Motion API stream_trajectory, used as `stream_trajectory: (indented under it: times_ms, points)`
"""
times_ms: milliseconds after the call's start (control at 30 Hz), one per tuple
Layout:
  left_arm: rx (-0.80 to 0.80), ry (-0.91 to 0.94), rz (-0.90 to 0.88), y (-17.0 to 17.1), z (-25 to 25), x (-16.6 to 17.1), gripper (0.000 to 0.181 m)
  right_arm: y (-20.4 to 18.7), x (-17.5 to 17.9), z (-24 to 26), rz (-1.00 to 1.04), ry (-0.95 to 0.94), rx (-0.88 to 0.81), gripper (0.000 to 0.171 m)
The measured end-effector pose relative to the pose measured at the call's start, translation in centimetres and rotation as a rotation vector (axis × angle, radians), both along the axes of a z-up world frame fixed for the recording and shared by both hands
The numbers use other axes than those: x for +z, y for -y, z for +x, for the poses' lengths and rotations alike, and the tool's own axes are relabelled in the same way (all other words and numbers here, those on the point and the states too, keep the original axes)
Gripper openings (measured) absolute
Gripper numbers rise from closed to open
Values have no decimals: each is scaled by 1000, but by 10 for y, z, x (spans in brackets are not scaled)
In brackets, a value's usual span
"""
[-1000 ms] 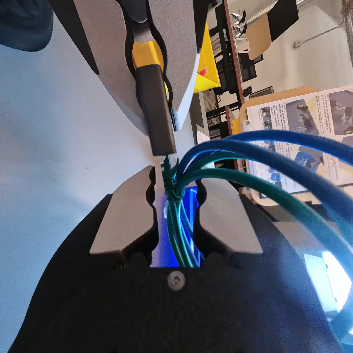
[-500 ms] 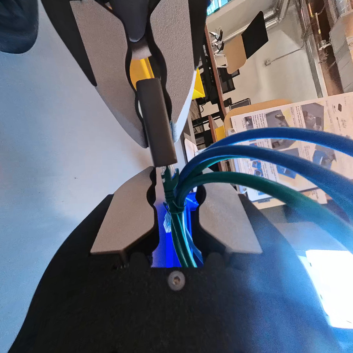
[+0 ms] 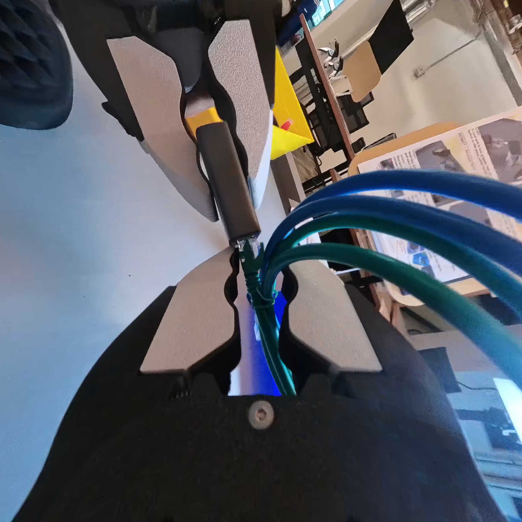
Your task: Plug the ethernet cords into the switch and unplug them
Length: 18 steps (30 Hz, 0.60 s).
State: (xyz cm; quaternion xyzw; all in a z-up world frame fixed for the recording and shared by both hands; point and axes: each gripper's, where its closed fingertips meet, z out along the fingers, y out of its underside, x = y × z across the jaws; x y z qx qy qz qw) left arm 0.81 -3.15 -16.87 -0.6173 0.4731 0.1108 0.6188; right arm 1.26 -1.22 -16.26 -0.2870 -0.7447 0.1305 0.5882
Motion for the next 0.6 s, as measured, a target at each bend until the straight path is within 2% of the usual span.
stream_trajectory:
  times_ms: [233, 367, 500, 533, 600]
  points:
    - [42, 88, -105, -3, -6, -8, 25, -3, -13, -1, -101, 65, -2, 25]
    - [75, 180, -136, 5, -25, 12, 28, -17, -4, 3, -103, 49, -36, 25]
    - [301, 387, -15, 21, -117, 82, 24, -44, 18, 15, -177, -10, -79, 25]
    - [379, 471, -24, 26, -146, 94, 21, -51, 23, 17, -200, -25, -84, 25]
    - [528, 595, -120, 32, -197, 93, 20, -61, 29, 20, -249, -48, -94, 25]
